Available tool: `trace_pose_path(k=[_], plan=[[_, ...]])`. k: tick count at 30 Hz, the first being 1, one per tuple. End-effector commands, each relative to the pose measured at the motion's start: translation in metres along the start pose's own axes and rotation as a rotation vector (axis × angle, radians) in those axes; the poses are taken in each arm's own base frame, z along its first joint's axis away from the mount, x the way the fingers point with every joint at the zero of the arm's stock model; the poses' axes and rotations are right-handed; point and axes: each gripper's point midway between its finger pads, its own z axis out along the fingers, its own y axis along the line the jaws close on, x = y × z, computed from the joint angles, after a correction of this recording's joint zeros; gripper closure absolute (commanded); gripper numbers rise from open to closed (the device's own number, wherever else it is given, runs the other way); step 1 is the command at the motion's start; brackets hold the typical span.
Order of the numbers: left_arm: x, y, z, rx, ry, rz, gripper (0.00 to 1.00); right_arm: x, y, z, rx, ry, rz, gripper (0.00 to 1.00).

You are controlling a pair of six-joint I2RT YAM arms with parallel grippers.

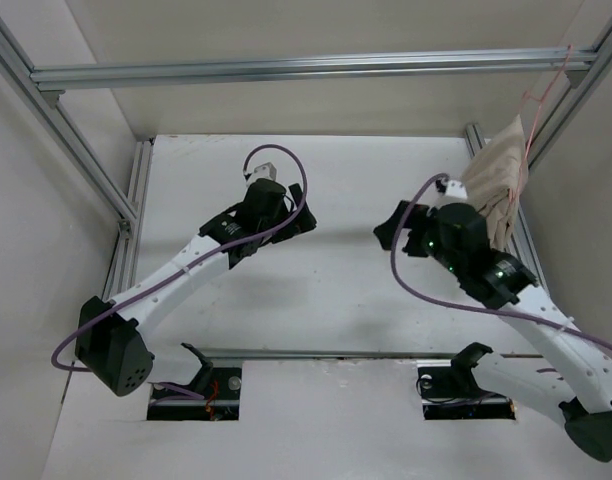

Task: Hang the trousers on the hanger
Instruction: Hang the hanger with trousers onto the clothesline

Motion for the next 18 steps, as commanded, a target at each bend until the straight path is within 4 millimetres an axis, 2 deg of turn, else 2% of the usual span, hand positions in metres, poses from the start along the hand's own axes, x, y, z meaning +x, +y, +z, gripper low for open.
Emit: trace_pose_path(k=[1, 3, 6, 10, 18], plan=[[0.001, 0.009, -0.005, -0.007, -0.005, -0.003, 0.00, 0.031, -0.019, 0.008, 0.110, 0.032, -0.021, 0.00], [0.006, 0.014, -0.004, -0.018, 0.006, -0.001, 0.00, 0.052, -0.023, 0.012, 0.132, 0.076, -0.046, 0.00], [0.012, 0.018, -0.003, -0.028, 0.019, 0.002, 0.00, 0.071, -0.024, 0.014, 0.142, 0.112, -0.052, 0.00], [0.013, 0.020, -0.002, -0.036, 0.022, 0.000, 0.00, 0.097, -0.037, 0.015, 0.176, 0.162, -0.008, 0.00], [0.002, 0.025, -0.005, -0.052, -0.017, -0.015, 0.00, 0.127, -0.055, 0.000, 0.181, 0.165, 0.112, 0.00]])
